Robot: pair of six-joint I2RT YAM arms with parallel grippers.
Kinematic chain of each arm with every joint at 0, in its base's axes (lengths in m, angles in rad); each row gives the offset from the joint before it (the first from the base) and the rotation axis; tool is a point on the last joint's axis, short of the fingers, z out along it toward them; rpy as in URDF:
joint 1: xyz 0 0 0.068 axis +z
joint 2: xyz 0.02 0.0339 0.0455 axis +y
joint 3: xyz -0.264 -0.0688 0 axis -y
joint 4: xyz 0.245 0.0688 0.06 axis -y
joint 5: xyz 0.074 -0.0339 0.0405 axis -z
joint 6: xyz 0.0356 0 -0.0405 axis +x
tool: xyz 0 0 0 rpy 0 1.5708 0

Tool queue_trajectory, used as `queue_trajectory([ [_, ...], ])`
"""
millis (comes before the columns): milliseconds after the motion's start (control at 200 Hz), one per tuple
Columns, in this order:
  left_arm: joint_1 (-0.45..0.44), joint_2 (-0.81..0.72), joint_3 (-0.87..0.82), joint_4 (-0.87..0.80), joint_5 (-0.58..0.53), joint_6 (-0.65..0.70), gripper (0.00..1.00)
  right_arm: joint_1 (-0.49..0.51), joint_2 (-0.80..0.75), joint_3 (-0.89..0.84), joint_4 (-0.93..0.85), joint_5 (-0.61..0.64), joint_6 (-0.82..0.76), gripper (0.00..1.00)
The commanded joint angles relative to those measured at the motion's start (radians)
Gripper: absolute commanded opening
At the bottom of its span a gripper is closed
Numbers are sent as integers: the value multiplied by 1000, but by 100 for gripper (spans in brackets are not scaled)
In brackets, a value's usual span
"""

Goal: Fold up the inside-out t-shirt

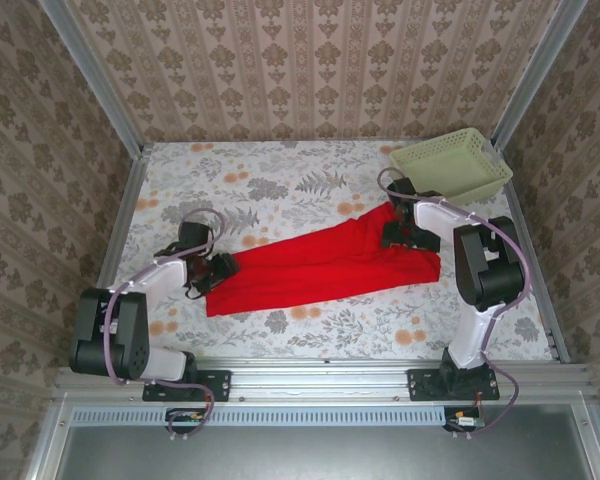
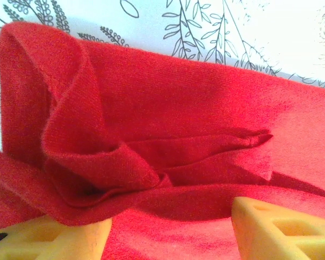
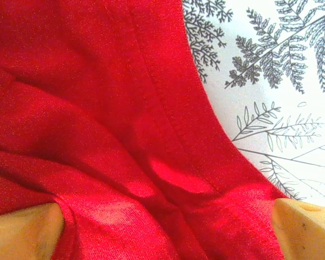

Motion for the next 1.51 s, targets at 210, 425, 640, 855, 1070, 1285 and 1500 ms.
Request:
queue_trajectory([
  [210, 120, -22, -90, -43, -85, -42, 65, 6, 113, 104, -114, 55, -24, 97],
  [425, 227, -23, -90, -33, -36, -43, 65, 52, 108, 139, -125, 52, 23, 97],
  [640, 277, -32, -84, -37, -24, -9, 66, 59, 82, 79, -64, -66, 116, 90],
  [855, 311, 8, -58, -26, -6, 15, 66, 78, 97, 63, -62, -14, 184, 92],
  [1070, 366, 2, -41, -41, -2, 25, 66, 110, 85, 47, -63, 18, 228, 92],
  [1285, 417, 2, -26, -57, -16, 45, 66, 155, 93, 66, -50, 24, 243, 90],
  [1500, 478, 4, -8, -66, -11, 65, 66, 188, 120, 96, -74, 56, 268, 94],
])
